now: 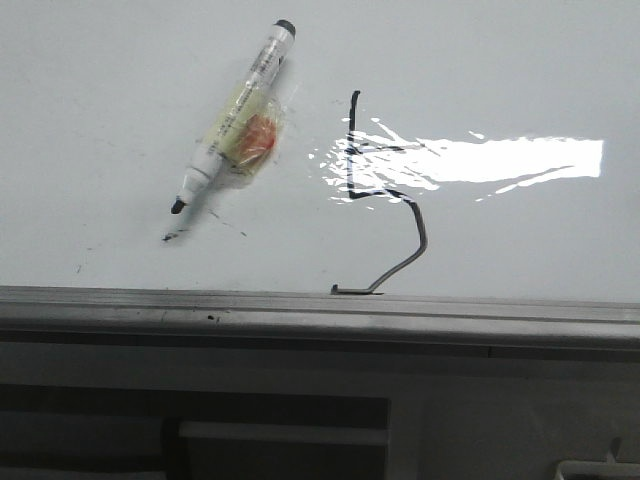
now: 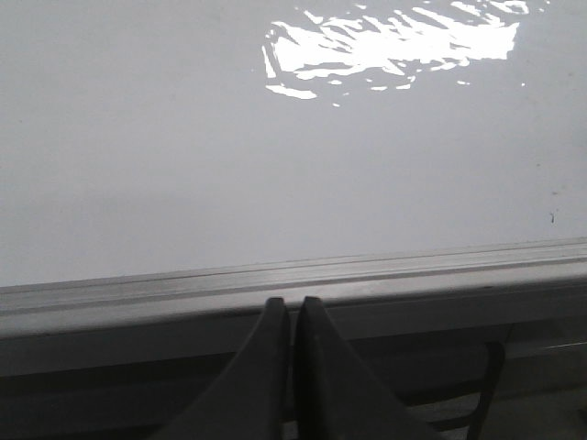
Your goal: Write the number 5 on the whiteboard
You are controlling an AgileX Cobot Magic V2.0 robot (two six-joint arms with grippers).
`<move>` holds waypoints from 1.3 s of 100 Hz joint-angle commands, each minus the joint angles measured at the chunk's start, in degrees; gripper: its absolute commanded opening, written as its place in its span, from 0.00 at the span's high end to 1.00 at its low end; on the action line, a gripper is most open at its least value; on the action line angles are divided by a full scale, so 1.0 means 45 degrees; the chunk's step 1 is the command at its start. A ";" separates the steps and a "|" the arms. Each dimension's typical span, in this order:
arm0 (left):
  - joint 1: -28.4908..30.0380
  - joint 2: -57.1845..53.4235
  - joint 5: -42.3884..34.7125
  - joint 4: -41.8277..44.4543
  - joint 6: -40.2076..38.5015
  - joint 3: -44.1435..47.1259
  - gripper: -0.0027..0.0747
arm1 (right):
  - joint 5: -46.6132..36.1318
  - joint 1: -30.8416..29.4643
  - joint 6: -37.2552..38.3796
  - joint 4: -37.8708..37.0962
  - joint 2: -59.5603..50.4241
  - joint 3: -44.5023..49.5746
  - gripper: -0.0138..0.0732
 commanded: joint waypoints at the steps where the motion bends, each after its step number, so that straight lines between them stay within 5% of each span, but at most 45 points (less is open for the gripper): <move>1: 0.0047 -0.0334 -0.0864 -0.0094 -0.0141 0.0315 0.99 | -0.0884 -0.0072 -0.0046 0.0072 0.0022 -0.0277 0.91; 14: 0.0047 -0.0334 -0.0864 -0.0094 -0.0141 0.0315 0.99 | -0.1618 -0.0086 0.0262 -0.1291 0.0022 0.0440 0.91; 24: 0.0047 -0.0334 -0.0864 -0.0094 -0.0141 0.0315 0.99 | -0.3671 -0.0444 0.2748 -0.2601 0.0022 0.1665 0.91; 34: 0.0047 -0.0334 -0.0864 -0.0094 -0.0141 0.0315 0.99 | -0.5710 -0.1591 0.5436 -0.3315 0.0022 0.3494 0.91; 46: 0.0047 -0.0334 -0.0864 -0.0094 -0.0141 0.0315 0.99 | -0.6039 -0.3715 0.6753 -0.3314 0.0022 0.5407 0.91; 81: 0.0047 -0.0334 -0.0864 -0.0094 -0.0141 0.0315 0.99 | -0.3455 -0.8162 0.6755 -0.5248 -0.0164 0.6615 0.91; 130: 0.0047 -0.0334 -0.0864 -0.0094 -0.0141 0.0315 0.99 | -0.3584 -0.8344 0.6755 -0.5248 -0.0164 0.6615 0.91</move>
